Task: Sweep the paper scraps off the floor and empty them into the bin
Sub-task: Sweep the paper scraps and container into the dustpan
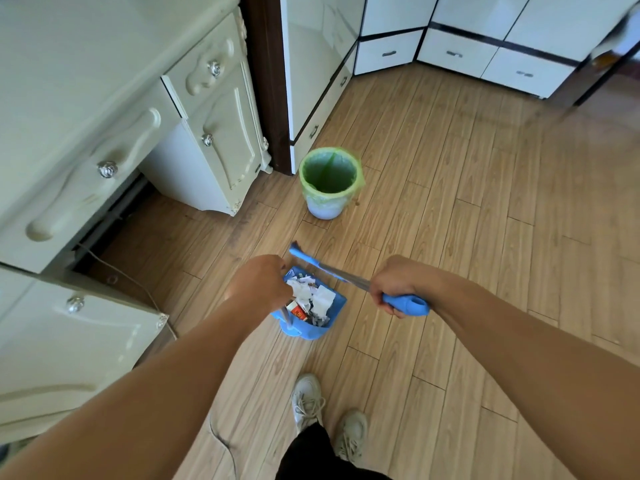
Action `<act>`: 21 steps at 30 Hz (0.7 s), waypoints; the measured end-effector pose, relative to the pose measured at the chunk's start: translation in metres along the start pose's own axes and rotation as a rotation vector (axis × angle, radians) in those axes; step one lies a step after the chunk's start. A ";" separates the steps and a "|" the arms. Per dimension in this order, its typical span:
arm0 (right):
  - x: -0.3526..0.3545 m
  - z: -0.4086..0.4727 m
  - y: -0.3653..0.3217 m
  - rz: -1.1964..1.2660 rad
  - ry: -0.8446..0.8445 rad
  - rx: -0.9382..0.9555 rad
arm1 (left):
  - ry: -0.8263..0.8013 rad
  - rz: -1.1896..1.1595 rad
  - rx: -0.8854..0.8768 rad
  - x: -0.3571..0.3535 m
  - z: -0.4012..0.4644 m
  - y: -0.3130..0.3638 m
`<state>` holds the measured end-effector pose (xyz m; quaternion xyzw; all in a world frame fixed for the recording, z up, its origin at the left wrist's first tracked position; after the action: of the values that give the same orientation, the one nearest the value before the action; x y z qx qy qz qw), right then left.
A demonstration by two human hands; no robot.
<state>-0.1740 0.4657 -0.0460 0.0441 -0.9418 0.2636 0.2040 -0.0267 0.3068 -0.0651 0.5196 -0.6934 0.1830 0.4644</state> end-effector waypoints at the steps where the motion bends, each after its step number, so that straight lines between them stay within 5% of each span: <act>1: 0.000 0.004 0.003 0.001 0.012 0.000 | 0.004 -0.002 0.006 -0.001 -0.002 -0.002; 13: -0.031 -0.012 0.042 0.100 -0.127 -0.074 | 0.037 0.003 0.052 -0.010 -0.022 -0.018; 21: -0.019 -0.005 0.022 0.183 0.006 -0.062 | 0.012 -0.023 0.048 -0.008 -0.020 -0.017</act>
<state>-0.1591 0.4861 -0.0605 -0.0492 -0.9489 0.2521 0.1831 -0.0025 0.3193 -0.0659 0.5372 -0.6801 0.1973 0.4582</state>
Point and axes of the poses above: each hand's wrist, its own z-axis towards the middle knuckle, its own x-axis out of the back of the hand, y = z × x, the point moved 6 cm from there along z, towards the middle knuckle, and after that the axes turned 9 degrees about x, right-handed, at the moved point
